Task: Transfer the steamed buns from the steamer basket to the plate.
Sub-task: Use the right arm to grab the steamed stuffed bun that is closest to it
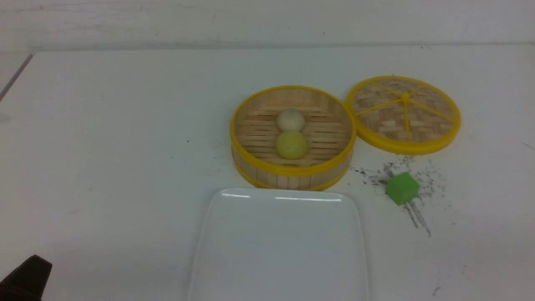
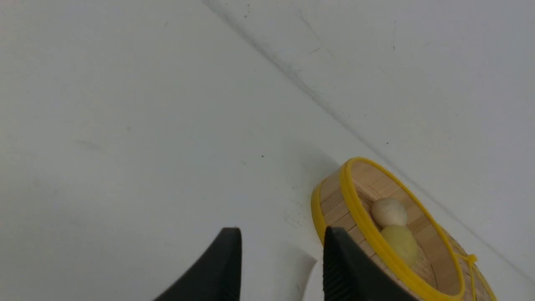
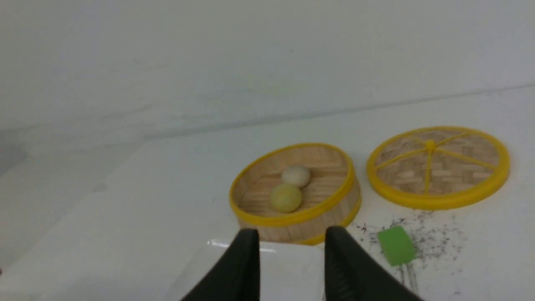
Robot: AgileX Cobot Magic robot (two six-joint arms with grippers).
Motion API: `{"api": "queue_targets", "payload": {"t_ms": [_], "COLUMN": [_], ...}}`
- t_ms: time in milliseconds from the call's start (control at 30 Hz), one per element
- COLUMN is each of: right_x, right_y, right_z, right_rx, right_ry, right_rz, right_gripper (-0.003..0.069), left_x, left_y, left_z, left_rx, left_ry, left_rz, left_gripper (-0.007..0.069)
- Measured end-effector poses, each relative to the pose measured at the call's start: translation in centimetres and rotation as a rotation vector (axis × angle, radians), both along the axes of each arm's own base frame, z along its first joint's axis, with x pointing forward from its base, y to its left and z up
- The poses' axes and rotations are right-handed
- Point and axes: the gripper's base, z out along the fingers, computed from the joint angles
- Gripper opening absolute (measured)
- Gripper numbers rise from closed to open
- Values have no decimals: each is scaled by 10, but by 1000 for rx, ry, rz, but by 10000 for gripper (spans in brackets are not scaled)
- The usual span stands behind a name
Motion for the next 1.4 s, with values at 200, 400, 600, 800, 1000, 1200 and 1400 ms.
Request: {"api": "queue_targets", "payload": {"t_ms": [200, 400, 600, 800, 1000, 1200, 1400], "right_x": [22, 46, 82, 137, 205, 246, 311], "right_y": [6, 4, 3, 5, 10, 12, 19], "right_z": [9, 47, 72, 88, 77, 68, 39], "right_rx": [-91, -184, -244, -302, -269, -283, -286], "right_ry": [99, 119, 225, 288, 350, 265, 284], "right_rz": [121, 145, 197, 325, 503, 574, 615], "right_gripper": [242, 242, 242, 242, 242, 242, 242], "left_x": [-12, -19, -15, -10, -8, -8, -9], "left_y": [-2, -5, -8, -10, -10, -10, -11], "left_z": [45, 80, 106, 123, 123, 123, 124], "left_rx": [182, 214, 280, 362, 390, 380, 372], "left_ry": [-89, -88, -2, 18, 18, 11, 6], "left_rz": [-35, -68, -122, -150, -154, -157, -165], "left_gripper": [302, 302, 302, 302, 302, 278, 239]}}
